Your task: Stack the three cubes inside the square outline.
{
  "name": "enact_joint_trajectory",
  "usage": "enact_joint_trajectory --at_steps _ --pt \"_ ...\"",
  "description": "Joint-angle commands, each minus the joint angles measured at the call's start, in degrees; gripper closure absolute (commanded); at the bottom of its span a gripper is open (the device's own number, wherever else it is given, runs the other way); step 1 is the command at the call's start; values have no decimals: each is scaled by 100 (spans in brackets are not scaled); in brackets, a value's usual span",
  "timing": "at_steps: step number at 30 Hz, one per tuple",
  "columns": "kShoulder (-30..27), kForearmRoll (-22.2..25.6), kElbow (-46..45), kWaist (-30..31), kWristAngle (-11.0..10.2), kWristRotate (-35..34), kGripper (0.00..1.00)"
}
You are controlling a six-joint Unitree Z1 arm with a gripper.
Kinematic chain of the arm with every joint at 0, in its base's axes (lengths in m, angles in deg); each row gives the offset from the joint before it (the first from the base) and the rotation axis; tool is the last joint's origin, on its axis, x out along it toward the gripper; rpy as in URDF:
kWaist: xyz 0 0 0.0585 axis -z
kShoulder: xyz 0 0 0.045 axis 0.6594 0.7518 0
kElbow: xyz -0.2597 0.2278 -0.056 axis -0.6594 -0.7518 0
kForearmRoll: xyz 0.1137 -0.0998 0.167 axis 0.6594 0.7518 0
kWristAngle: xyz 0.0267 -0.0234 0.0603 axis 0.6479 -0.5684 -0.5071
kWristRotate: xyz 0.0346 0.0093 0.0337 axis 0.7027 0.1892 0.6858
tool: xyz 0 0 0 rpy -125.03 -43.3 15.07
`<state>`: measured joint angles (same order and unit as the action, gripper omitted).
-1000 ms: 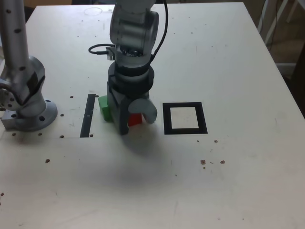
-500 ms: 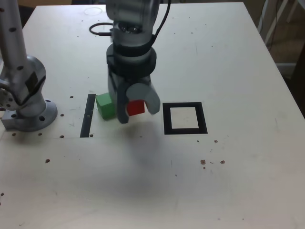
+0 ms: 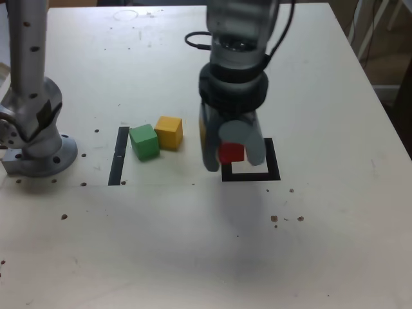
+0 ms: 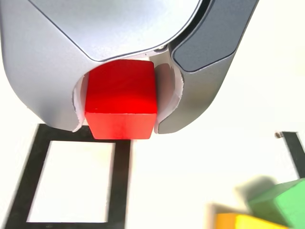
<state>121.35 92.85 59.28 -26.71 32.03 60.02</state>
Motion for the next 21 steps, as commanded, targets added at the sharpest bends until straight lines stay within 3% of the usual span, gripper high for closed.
enact_joint_trajectory --at_steps 1,15,21 --pt "68 3 129 2 -59 73 69" --pt "374 -64 357 -260 -240 383 69" --pt "443 -436 125 -314 -243 451 69"
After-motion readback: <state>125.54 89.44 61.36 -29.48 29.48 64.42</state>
